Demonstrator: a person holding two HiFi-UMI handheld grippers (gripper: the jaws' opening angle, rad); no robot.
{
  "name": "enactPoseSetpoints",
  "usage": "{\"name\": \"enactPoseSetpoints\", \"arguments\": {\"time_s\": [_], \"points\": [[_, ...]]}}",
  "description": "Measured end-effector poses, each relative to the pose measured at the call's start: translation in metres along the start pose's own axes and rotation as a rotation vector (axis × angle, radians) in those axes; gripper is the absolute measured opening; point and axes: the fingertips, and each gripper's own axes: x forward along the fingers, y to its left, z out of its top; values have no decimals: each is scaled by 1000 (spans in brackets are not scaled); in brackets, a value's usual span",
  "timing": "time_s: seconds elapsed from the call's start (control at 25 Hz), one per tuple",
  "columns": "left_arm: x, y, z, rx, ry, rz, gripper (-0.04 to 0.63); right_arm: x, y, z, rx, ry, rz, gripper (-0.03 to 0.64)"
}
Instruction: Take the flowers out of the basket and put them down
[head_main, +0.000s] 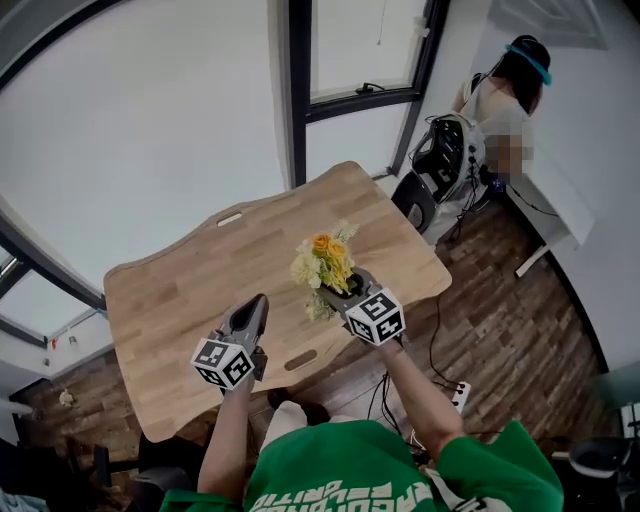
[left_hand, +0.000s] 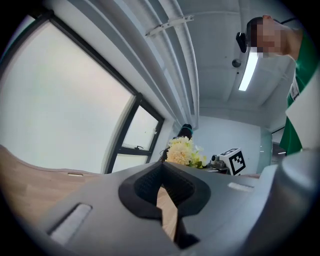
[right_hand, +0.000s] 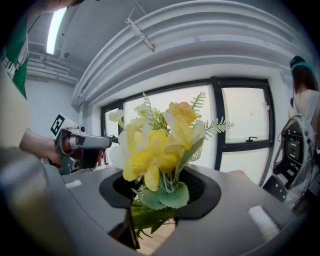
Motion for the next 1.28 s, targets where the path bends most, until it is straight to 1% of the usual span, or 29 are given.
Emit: {"name": "enactPoseSetpoints", "arguments": {"time_s": [0.12,0.36,0.52,0.72,1.04,1.28], "points": [[20,2,2,-4,12,-51,18,-2,-18,-7,22,23,-52,206],[46,21,2,-18,41,-138,17,8,-45,-18,62,58,-149,206],[51,44,4,-25,66,-174,17,27,-52,-21,95,78,-190,206],[58,58,1,-37,90,-217,18,38,-59,-31,121,103,-236,204],[56,76,-10,-52,134,-267,17,48,-63,-40,145,120,-295,204],[54,83,-21,-62,154,-263,17,55,-72,-53,158,148,-295,206]]}}
